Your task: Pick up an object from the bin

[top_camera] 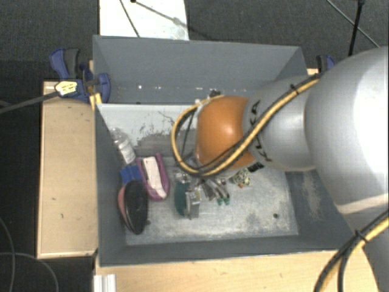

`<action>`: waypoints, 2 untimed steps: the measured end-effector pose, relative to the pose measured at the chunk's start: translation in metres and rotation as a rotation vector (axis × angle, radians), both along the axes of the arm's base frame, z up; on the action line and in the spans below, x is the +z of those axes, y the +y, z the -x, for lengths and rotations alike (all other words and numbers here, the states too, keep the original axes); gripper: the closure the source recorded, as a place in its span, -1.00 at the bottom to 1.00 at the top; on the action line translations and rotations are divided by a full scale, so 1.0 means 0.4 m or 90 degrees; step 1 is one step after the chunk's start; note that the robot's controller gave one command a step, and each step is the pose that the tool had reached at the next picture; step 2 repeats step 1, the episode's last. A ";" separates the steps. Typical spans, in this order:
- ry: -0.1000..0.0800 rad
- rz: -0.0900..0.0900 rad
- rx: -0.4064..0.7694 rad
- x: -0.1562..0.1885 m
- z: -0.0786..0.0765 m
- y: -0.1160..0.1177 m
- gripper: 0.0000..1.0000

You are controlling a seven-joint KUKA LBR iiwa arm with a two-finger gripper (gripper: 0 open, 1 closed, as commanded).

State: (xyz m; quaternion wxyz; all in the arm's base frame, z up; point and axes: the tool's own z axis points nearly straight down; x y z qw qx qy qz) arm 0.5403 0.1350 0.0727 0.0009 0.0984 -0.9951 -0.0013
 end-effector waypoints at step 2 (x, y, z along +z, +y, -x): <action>-0.007 0.000 -0.007 0.349 0.060 -0.010 1.00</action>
Offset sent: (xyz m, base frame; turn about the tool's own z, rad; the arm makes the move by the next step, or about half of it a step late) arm -0.0255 -0.0040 0.1346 0.0126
